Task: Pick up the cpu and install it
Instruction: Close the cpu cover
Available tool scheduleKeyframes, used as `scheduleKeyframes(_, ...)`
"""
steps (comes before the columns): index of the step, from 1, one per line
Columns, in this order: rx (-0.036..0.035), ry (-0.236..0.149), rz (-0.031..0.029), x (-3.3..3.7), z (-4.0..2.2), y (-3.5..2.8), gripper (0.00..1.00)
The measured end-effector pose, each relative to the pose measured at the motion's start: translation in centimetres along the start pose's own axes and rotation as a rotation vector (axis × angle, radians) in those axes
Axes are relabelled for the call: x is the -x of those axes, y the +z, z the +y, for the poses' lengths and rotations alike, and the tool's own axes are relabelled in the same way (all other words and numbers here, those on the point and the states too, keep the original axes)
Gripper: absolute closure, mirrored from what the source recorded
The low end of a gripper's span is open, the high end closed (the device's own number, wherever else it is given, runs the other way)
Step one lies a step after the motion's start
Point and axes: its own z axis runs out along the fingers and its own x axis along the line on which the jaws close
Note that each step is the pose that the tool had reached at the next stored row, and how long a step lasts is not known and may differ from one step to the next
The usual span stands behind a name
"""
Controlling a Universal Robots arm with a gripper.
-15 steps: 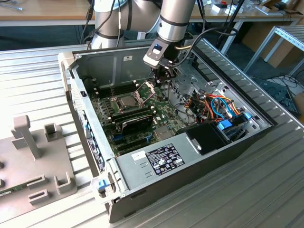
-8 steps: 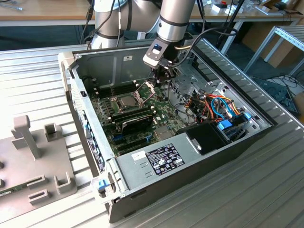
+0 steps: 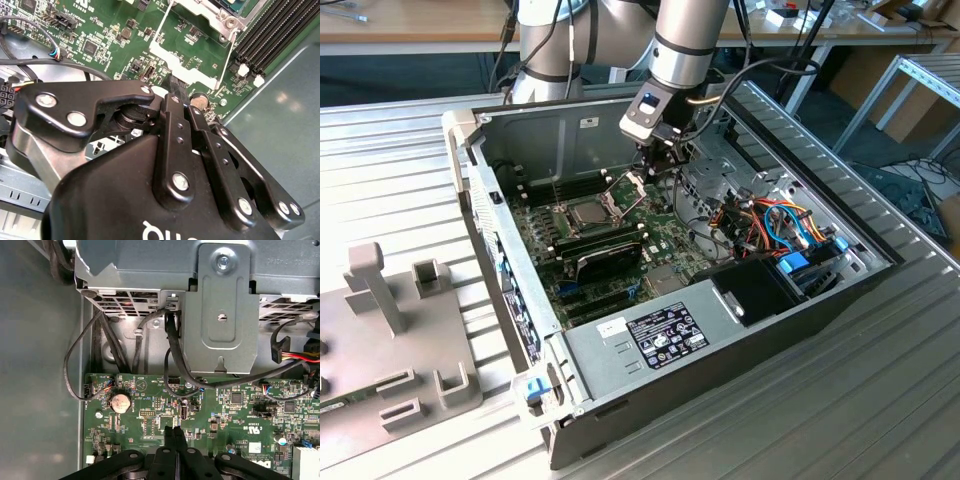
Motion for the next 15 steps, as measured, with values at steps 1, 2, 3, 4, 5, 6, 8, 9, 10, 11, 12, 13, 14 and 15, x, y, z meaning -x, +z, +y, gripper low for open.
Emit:
scheduleKeyframes(1, 0.0000, 0.000, 0.0000, 0.00, 0.00, 0.00, 0.89)
scheduleKeyframes(2, 0.0000, 0.000, 0.0000, 0.00, -0.01, 0.00, 0.89)
scheduleKeyframes(3, 0.0000, 0.000, -0.0001, 0.00, -0.03, 0.00, 0.89)
scheduleKeyframes(4, 0.0000, 0.000, 0.0000, 0.00, -0.08, 0.00, 0.89)
scheduleKeyframes(5, 0.0000, 0.000, 0.0000, -0.01, -0.14, 0.00, 0.89)
scheduleKeyframes(6, 0.0001, 0.000, 0.0000, 0.00, -0.20, 0.00, 0.89)
scheduleKeyframes(8, 0.0001, 0.000, 0.0000, -0.01, -0.20, 0.00, 0.89)
scheduleKeyframes(9, 0.0000, 0.000, 0.0000, -0.01, -0.20, 0.00, 0.89)
scheduleKeyframes(10, 0.0000, 0.000, -0.0001, -0.01, -0.20, 0.00, 0.89)
scheduleKeyframes(11, 0.0000, 0.000, 0.0000, -0.01, -0.20, 0.00, 0.89)
scheduleKeyframes(12, 0.0000, 0.000, 0.0000, -0.01, -0.22, 0.00, 0.89)
scheduleKeyframes(13, 0.0000, 0.000, 0.0000, -0.01, -0.26, 0.00, 0.89)
scheduleKeyframes(14, 0.0000, 0.000, 0.0001, -0.01, -0.32, 0.00, 0.89)
scheduleKeyframes(15, 0.0001, 0.000, 0.0003, -0.01, -0.46, 0.00, 0.89)
